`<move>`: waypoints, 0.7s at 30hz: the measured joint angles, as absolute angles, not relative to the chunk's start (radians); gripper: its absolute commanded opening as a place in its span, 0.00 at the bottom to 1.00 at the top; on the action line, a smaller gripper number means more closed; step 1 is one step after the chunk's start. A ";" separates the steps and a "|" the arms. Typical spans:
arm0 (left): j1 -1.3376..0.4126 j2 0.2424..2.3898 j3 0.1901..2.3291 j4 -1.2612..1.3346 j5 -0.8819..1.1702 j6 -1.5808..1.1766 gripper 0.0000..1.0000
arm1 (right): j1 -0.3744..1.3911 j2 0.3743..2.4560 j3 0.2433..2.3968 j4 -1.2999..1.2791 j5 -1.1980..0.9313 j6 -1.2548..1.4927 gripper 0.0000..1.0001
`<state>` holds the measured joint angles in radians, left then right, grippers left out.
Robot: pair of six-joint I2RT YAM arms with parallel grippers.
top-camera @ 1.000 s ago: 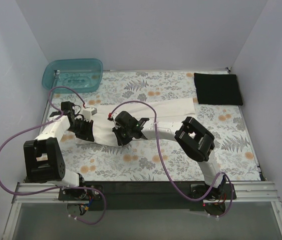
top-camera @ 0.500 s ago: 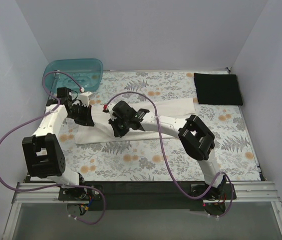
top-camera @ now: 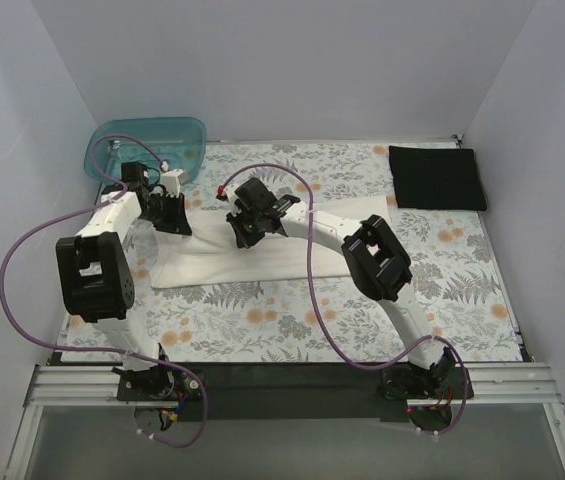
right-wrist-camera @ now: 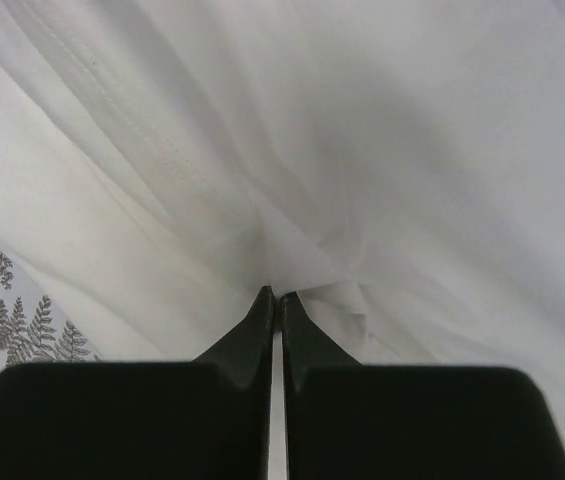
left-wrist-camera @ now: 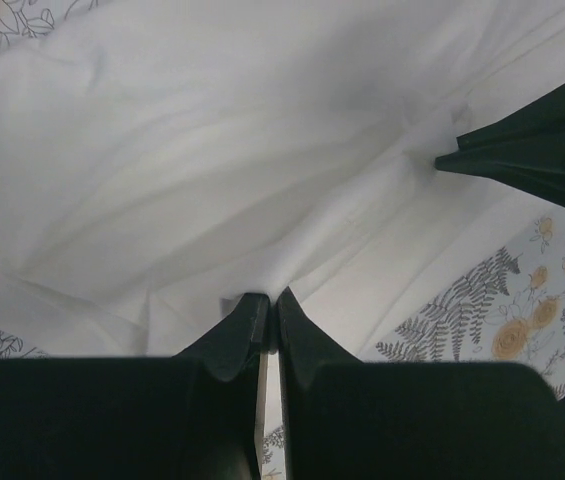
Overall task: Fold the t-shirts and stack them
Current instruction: Fold the tshirt
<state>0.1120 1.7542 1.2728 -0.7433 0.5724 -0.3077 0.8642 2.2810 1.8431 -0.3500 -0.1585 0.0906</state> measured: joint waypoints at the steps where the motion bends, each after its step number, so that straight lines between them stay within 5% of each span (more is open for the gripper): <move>1: 0.112 1.761 1.277 -0.736 0.572 -0.313 0.00 | 0.863 2.292 1.851 -0.350 -0.160 0.088 0.01; 21: 0.106 1.926 1.423 -0.674 0.566 -0.361 0.00 | 0.836 2.310 1.895 -0.358 -0.184 0.087 0.01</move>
<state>0.1059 1.9259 1.4235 -0.6739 0.5663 -0.3611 0.8356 2.3104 1.8946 -0.3576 -0.1844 0.0872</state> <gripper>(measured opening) 0.027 0.030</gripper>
